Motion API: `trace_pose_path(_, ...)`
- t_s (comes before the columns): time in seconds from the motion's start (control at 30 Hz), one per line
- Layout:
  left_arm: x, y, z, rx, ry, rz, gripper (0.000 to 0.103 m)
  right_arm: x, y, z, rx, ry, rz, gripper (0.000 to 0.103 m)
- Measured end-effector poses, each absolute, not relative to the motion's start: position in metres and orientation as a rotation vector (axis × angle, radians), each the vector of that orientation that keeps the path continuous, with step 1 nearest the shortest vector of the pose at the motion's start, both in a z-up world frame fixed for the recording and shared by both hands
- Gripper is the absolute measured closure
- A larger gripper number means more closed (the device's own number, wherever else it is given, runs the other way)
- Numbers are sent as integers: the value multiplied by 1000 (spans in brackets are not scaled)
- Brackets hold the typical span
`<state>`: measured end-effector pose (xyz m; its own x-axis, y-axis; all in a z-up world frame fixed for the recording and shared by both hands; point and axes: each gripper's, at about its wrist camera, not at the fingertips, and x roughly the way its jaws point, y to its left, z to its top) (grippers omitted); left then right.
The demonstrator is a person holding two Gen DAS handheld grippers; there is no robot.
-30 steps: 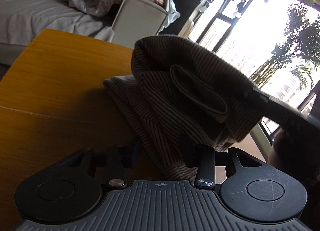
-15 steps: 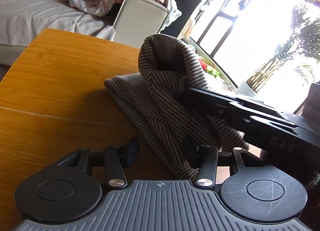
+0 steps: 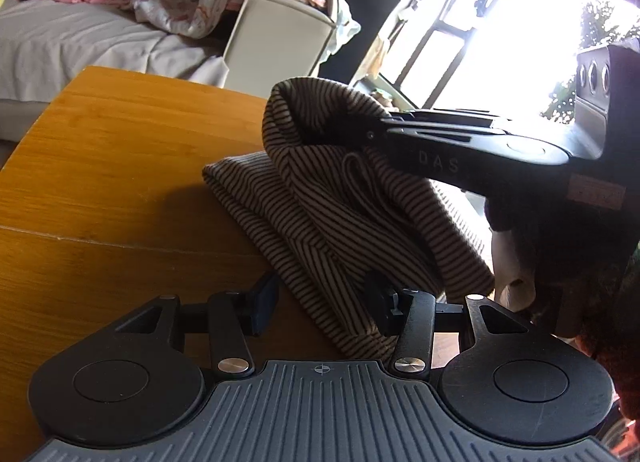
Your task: Fold clothes
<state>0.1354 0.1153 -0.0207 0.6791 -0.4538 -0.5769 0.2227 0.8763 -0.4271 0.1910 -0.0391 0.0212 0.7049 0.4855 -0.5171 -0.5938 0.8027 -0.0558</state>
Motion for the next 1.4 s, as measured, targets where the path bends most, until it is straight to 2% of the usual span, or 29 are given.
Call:
trace_pose_path(0.2, 141, 111, -25, -322, 744, -409, 50, 218, -30, 21, -29, 603, 700, 93)
trace_pose_path(0.3, 141, 110, -26, -314, 742, -407, 50, 224, -15, -9, -49, 718, 736, 91)
trace_pose_path(0.37, 139, 110, -26, -305, 742, -406, 50, 221, -15, -13, -59, 705, 737, 90)
trace_pose_path(0.4, 138, 111, -26, -304, 743, -406, 49, 218, -19, -8, -48, 689, 748, 86)
trace_pose_path(0.47, 136, 116, -23, -313, 741, -406, 45, 203, -34, 4, -79, 618, 741, 65)
trace_pose_path(0.5, 134, 120, -21, -319, 736, -402, 45, 193, -42, 10, -104, 576, 732, 49)
trace_pose_path(0.53, 133, 124, -16, -325, 720, -394, 44, 184, -51, 16, -128, 533, 723, 46)
trace_pose_path(0.7, 134, 145, 16, -342, 605, -339, 43, 138, -91, 41, -242, 345, 679, 46)
trace_pose_path(0.83, 160, 141, 29, -262, 583, -307, 42, 116, -98, 13, -285, 400, 684, 46)
trace_pose_path(0.87, 171, 139, 28, -235, 595, -284, 42, 114, -97, 4, -305, 407, 674, 49)
trace_pose_path(0.9, 184, 137, 26, -208, 610, -249, 43, 111, -95, -3, -323, 407, 664, 79)
trace_pose_path(0.93, 193, 138, 25, -195, 618, -213, 45, 110, -95, -6, -336, 398, 654, 92)
trace_pose_path(1.13, 214, 172, 21, -309, 646, -114, 35, 94, -94, 13, -302, 325, 747, 94)
trace_pose_path(1.3, 207, 192, -4, -355, 700, -76, 27, 84, -61, -33, -371, 435, 831, 93)
trace_pose_path(1.4, 199, 205, -7, -381, 711, -69, 25, 78, -53, -34, -348, 438, 842, 93)
